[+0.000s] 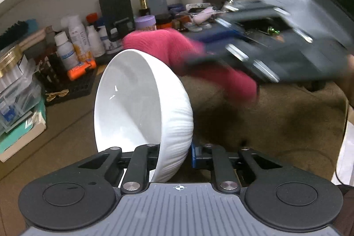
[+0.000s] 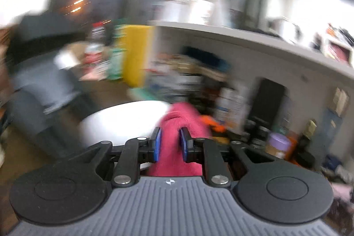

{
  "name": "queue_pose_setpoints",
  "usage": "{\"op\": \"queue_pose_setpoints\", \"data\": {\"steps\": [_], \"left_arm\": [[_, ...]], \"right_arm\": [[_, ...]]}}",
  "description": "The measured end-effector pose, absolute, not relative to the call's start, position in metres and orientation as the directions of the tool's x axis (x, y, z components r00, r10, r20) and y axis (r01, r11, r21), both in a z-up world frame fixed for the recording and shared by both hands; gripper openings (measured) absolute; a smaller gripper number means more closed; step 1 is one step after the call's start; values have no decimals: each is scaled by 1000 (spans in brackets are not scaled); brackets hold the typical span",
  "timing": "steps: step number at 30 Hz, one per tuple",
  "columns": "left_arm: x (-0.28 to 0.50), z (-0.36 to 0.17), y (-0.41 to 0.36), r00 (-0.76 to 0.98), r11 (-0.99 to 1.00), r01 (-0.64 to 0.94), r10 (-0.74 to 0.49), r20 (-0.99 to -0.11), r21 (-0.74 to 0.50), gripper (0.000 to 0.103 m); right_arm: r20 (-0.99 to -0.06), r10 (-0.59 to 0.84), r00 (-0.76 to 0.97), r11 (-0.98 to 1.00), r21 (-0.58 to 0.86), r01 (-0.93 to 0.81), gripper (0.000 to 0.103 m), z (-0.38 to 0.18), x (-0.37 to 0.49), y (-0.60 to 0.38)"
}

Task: Clean bowl
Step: 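Hold the bowl with the left gripper while the right gripper keeps wiping the outside, then open the right gripper and regrasp the pink towel with its plastic wrap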

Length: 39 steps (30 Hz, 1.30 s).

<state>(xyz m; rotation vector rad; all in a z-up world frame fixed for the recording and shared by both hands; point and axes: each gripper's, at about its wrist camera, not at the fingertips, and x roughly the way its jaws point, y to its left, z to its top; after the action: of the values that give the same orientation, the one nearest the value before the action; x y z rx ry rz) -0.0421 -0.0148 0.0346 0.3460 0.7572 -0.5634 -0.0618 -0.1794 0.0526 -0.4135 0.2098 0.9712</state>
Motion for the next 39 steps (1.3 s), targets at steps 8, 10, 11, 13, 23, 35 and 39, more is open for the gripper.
{"op": "queue_pose_setpoints", "data": {"steps": [8,10,11,13,23,35,39], "left_arm": [[-54,37,-9,565,795,606,-402,-720,31,21],[-56,36,-10,570,800,599,-394,-721,36,21],[-55,36,-11,572,801,597,-391,-721,40,21],[-55,36,-11,575,803,594,-390,-719,39,21],[-43,36,-13,561,804,593,-385,-733,31,28],[-35,32,-4,563,830,557,-367,-741,12,39],[-29,31,5,556,843,537,-377,-741,-26,40]], "right_arm": [[-356,779,516,410,-335,-849,14,54,-123,-189],[-348,766,541,467,-279,-839,22,53,-106,-197],[-334,763,554,504,-231,-832,34,53,-98,-204],[-294,758,583,582,-98,-807,85,53,-82,-223],[-481,759,438,646,471,-601,73,14,45,-266],[-698,528,484,695,27,-719,98,8,38,-143],[-649,592,477,676,78,-732,34,16,40,-161]]}}
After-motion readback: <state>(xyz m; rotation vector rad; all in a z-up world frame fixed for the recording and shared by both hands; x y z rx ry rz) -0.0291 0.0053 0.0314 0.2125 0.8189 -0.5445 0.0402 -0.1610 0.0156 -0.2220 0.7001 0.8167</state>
